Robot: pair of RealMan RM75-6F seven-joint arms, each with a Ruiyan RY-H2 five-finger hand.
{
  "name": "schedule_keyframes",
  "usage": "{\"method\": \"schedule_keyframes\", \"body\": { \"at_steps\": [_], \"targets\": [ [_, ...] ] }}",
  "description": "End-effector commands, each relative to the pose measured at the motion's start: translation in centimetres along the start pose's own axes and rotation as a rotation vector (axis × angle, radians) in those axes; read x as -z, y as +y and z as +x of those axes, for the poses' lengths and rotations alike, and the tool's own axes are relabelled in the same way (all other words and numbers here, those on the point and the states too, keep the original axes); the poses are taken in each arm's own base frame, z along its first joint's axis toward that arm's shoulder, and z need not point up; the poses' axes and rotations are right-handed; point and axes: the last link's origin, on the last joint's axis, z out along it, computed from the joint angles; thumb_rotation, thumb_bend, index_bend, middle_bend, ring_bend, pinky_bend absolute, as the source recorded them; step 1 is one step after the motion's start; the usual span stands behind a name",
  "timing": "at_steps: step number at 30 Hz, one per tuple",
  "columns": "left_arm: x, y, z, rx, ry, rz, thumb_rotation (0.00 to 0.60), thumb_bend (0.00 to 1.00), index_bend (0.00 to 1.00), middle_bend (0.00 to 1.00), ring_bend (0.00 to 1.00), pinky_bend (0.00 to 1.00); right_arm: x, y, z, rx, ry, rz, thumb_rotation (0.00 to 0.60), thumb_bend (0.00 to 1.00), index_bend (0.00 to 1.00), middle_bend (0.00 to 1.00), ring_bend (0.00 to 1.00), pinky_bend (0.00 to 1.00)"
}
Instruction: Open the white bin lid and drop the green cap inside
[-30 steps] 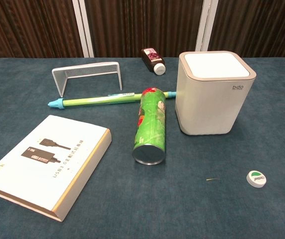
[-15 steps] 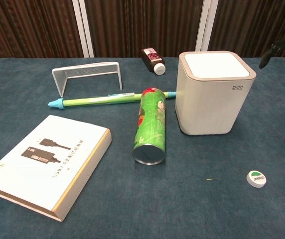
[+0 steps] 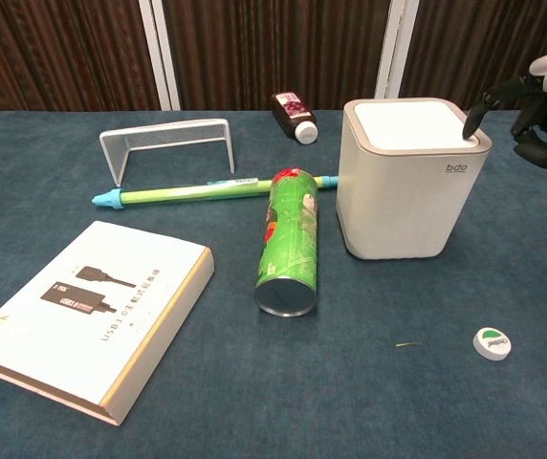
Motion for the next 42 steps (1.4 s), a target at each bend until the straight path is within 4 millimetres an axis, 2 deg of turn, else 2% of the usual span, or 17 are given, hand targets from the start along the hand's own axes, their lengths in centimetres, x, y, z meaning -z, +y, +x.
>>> {"method": "schedule_keyframes", "body": {
  "at_steps": [1,10,22,29,37,40,41,42],
  "targets": [
    [0.0,0.1,0.0,-0.001,-0.001,-0.003,0.6,0.38,0.51,0.51,0.43,0.61,-0.3,-0.2,-0.2,-0.003,-0.01,0.007,0.6,0.64,0.39,0.83,0.9,0.79],
    [0.0,0.3,-0.3,-0.001,-0.017,-0.013,0.6,0.38,0.51,0.51,0.44,0.61,-1.2,-1.0,-0.8,-0.009,-0.025,0.038,0.6,0.64,0.39,0.83,0.9,0.79],
    [0.0,0.4,-0.4,-0.003,-0.019,-0.018,0.6,0.38,0.51,0.51,0.43,0.61,-0.6,-1.0,-0.3,-0.001,0.002,0.032,0.6,0.64,0.38,0.83,0.9,0.79],
    [-0.1,0.4,-0.5,-0.003,-0.027,-0.018,0.6,0.38,0.51,0.51,0.44,0.61,0.8,-0.1,0.8,0.087,0.212,-0.062,0.6,0.64,0.37,0.83,0.9,0.79],
    [-0.1,0.6,-0.6,-0.006,-0.03,-0.027,0.6,0.38,0.51,0.51,0.44,0.61,3.2,0.8,0.7,0.149,0.395,-0.147,0.6,0.63,0.34,0.83,0.9,0.79],
    [0.0,0.6,-0.6,-0.004,-0.029,-0.027,0.6,0.38,0.51,0.51,0.44,0.61,4.5,1.0,0.0,0.145,0.409,-0.153,0.6,0.55,0.33,0.81,0.85,0.78],
    [0.0,0.6,-0.6,-0.002,-0.028,-0.028,0.6,0.38,0.51,0.51,0.44,0.61,5.1,1.1,-0.4,0.144,0.396,-0.158,0.6,0.51,0.33,0.78,0.81,0.77],
    [0.0,0.6,-0.6,-0.002,-0.028,-0.028,0.6,0.38,0.51,0.51,0.44,0.61,5.5,1.2,-0.8,0.139,0.378,-0.162,0.6,0.45,0.32,0.7,0.73,0.75]
  ]
}}
